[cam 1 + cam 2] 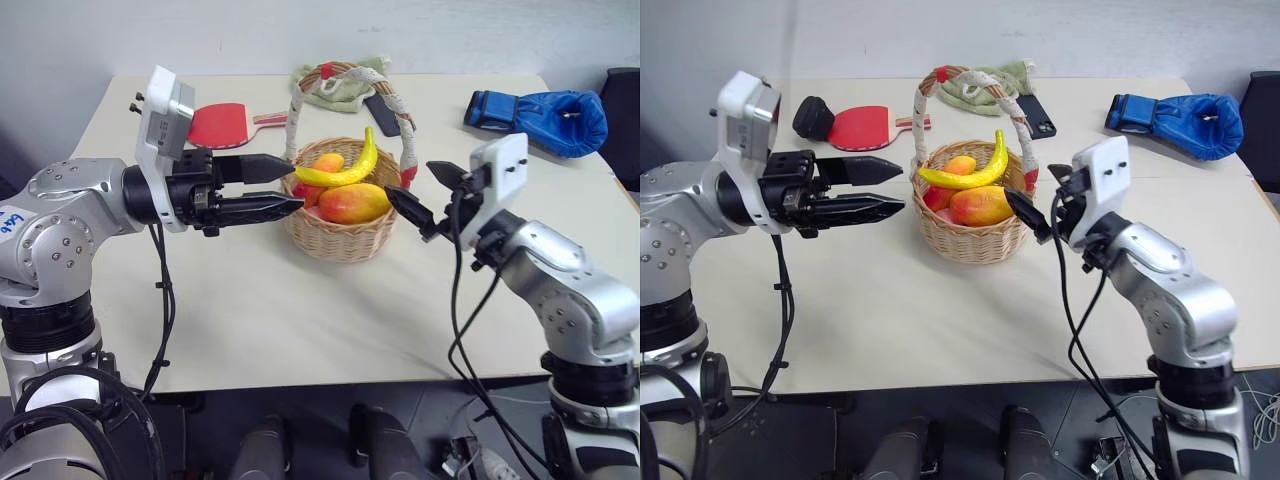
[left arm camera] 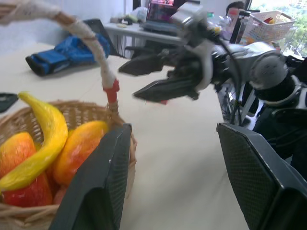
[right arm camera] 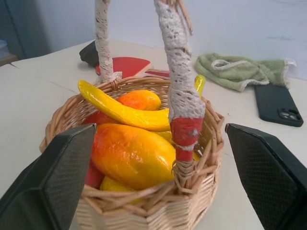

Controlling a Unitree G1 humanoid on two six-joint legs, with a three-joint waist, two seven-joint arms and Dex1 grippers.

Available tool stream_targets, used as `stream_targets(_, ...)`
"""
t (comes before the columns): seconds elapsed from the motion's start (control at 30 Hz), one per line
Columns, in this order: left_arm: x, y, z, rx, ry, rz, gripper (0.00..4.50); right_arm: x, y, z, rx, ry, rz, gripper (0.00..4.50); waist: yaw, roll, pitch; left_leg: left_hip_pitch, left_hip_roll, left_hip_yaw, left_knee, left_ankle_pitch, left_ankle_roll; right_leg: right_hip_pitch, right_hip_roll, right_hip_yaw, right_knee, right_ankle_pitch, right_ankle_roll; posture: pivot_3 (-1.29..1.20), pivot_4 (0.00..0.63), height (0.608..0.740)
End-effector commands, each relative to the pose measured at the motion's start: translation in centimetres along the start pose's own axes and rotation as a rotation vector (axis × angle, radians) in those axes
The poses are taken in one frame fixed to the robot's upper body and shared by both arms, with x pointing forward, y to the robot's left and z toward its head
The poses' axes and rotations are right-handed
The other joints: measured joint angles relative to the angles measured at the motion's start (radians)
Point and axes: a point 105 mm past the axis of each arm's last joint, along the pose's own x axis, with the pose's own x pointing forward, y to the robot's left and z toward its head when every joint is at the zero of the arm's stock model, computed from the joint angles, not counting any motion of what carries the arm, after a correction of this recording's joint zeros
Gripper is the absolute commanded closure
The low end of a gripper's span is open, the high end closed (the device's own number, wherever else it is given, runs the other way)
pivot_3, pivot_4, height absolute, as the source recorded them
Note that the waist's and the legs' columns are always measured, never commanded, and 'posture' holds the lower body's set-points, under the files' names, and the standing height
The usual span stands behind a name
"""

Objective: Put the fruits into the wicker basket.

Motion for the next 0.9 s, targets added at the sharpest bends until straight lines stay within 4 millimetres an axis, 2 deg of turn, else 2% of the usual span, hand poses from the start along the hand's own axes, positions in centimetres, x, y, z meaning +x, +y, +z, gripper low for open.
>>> stream_targets(0.03, 0.1, -0.2, 1.0, 0.057, -0.018, 0.025, 1.53, 1.6, -1.1, 0.5, -0.028, -0.041, -0.066, 0.00, -0.006, 0.000, 0.000, 0.000, 0.000, 0.000, 0.000, 0.000, 0.000, 0.000, 0.000, 0.000, 0.001, 0.000, 0.000, 0.00, 0.150, 0.740)
stream_targets(0.07, 0.1, -0.1, 0.9, 0.062, -0.016, 0.035, 1.53, 2.1, -1.7, 0.3, -0.022, -0.038, -0.098, 0.00, -0.007, 0.000, 0.000, 0.000, 0.000, 0.000, 0.000, 0.000, 0.000, 0.000, 0.001, 0.000, 0.000, 0.000, 0.000, 0.00, 0.150, 0.740)
stream_targets(0.17, 0.3, 0.2, 1.2, 0.068, -0.022, 0.062, 1.49, 2.7, -2.0, 0.4, -0.021, -0.056, -0.117, 0.60, -0.009, 0.000, 0.000, 0.000, 0.000, 0.001, -0.001, 0.000, 0.000, -0.002, 0.001, 0.001, 0.001, 0.000, 0.000, 0.00, 0.150, 0.740)
stream_targets(0.47, 0.5, 0.7, 1.2, 0.065, -0.028, 0.084, 1.49, 2.8, 0.0, 1.4, -0.035, -0.106, -0.022, 3.80, -0.009, 0.000, 0.000, 0.000, 0.001, 0.001, -0.001, 0.000, -0.001, -0.002, 0.001, 0.001, 0.001, 0.000, 0.000, 0.00, 0.150, 0.740)
stream_targets(0.53, 0.6, 0.9, 1.3, 0.065, -0.031, 0.085, 1.49, 2.8, 0.0, 1.5, -0.032, -0.112, -0.020, 4.27, -0.009, 0.000, 0.000, 0.000, 0.001, 0.001, -0.001, 0.000, -0.001, -0.002, 0.001, 0.001, 0.001, 0.000, 0.000, 0.00, 0.150, 0.740)
stream_targets(0.6, 0.8, 1.0, 1.3, 0.066, -0.037, 0.085, 1.49, 2.7, -0.4, 1.7, -0.031, -0.117, -0.036, 4.28, -0.009, 0.000, 0.000, 0.000, 0.001, 0.001, -0.001, 0.000, -0.001, -0.002, 0.001, 0.001, 0.001, 0.000, 0.000, 0.00, 0.150, 0.740)
stream_targets(0.67, 1.1, 1.2, 1.5, 0.066, -0.059, 0.084, 1.49, 1.8, -1.7, 2.2, -0.053, -0.127, -0.089, 4.28, -0.009, 0.000, 0.000, 0.000, 0.001, 0.001, -0.001, 0.000, -0.001, -0.002, 0.001, 0.001, 0.001, 0.000, 0.000, 0.00, 0.150, 0.740)
stream_targets(0.8, 1.6, 1.4, 1.7, 0.064, -0.095, 0.086, 1.49, -2.5, -6.2, 4.1, -0.136, -0.164, -0.270, 4.28, 0.005, 0.000, 0.000, -0.002, 0.000, 0.001, -0.001, 0.000, 0.000, -0.002, 0.000, 0.000, 0.001, 0.000, 0.000, 0.00, 0.150, 0.740)
stream_targets(0.9, 1.7, 1.3, 1.6, 0.057, -0.105, 0.078, 1.49, -6.1, -9.3, 4.8, -0.182, -0.159, -0.408, 4.28, 0.014, 0.000, 0.000, -0.003, -0.002, 0.001, -0.001, -0.001, 0.001, -0.002, -0.001, 0.000, -0.001, 0.000, 0.000, 0.00, 0.150, 0.740)
